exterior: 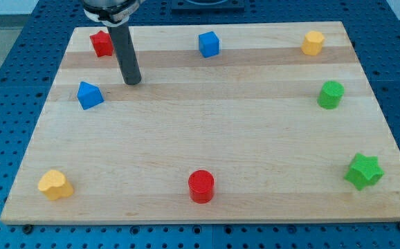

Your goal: Slide the blue cube a bit down

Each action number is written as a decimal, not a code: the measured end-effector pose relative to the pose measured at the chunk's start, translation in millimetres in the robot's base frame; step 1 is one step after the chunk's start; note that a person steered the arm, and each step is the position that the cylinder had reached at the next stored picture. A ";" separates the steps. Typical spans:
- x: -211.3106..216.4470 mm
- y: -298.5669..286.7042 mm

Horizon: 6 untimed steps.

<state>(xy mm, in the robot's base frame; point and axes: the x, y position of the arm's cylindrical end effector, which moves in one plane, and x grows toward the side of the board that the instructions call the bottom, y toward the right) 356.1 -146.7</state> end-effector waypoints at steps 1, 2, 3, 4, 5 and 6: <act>0.0 0.0; 0.4 0.0; 0.3 0.0; -20.6 48.4; -25.8 51.6; -33.1 51.6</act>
<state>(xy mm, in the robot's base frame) 322.9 -95.1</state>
